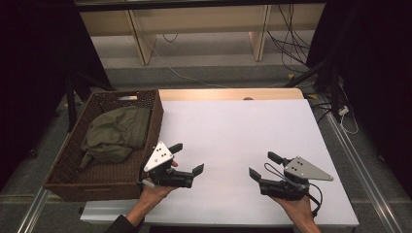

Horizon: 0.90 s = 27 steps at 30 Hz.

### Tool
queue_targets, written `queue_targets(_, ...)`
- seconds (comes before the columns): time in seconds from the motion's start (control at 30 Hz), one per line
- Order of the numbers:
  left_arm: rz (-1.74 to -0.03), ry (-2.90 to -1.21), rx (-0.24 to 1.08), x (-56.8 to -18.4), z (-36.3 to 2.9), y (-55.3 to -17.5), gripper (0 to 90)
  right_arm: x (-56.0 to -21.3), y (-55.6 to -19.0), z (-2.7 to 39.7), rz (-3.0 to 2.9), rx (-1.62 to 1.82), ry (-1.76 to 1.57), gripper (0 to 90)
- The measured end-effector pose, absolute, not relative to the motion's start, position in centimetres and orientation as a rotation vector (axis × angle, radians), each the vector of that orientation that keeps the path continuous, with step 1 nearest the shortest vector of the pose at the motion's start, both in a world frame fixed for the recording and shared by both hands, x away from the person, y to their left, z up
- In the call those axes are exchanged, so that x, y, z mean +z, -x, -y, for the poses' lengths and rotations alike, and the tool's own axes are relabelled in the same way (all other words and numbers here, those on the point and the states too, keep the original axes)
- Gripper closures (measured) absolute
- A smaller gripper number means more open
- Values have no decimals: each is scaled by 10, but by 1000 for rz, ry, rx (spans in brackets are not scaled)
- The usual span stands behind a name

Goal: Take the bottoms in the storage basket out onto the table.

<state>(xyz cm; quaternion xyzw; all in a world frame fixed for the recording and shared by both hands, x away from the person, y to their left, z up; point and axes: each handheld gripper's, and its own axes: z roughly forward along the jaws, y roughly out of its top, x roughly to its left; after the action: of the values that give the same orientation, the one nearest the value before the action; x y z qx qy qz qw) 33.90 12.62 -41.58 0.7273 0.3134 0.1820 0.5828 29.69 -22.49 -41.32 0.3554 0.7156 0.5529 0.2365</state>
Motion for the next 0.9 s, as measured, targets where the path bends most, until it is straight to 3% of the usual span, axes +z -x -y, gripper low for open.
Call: queue_targets(0.9,-839,-1787,387,-393,-124,-364,0,-412,-297,227,-1945,1529,-983,193)
